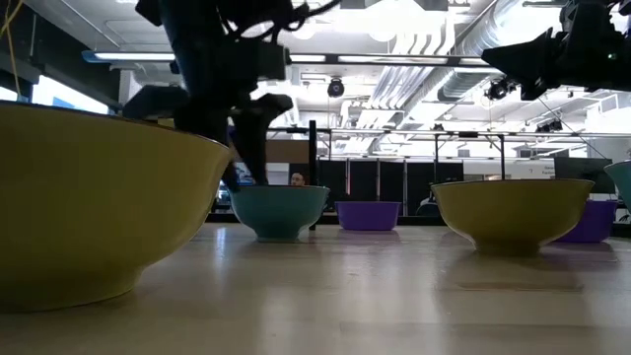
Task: Pick & Place Mini bowls
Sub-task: Put the middle blue and white patterned bowl on the shelf
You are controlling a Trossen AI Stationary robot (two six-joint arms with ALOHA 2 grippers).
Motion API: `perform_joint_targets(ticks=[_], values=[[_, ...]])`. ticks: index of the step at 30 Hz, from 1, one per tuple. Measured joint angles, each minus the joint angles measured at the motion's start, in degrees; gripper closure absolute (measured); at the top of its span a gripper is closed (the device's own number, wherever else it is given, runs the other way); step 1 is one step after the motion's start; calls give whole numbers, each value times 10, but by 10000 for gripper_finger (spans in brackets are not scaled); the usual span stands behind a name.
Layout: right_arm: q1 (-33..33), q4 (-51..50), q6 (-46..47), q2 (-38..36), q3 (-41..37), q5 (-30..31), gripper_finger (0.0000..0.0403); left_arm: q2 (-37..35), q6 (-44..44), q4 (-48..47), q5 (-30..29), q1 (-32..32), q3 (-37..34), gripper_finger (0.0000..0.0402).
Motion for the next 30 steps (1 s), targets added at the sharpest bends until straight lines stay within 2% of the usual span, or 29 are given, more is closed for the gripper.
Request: perform_joint_targets(ticks=[2, 7, 10, 24, 30], values=[[0, -1, 0, 0, 0, 0, 403, 5, -5, 5, -1, 0, 5, 231], [0, -1, 0, 1, 0, 0, 403, 17, -32, -7, -47, 0, 4, 231], [0, -1, 0, 2, 0, 1, 403, 21, -39, -6, -42, 0, 4, 241], [0, -3, -4, 2, 0, 2, 403, 33, -19, -8, -62, 0, 4, 388], [0, -3, -5, 2, 0, 2, 403, 31, -21, -47, -57, 0, 15, 390]])
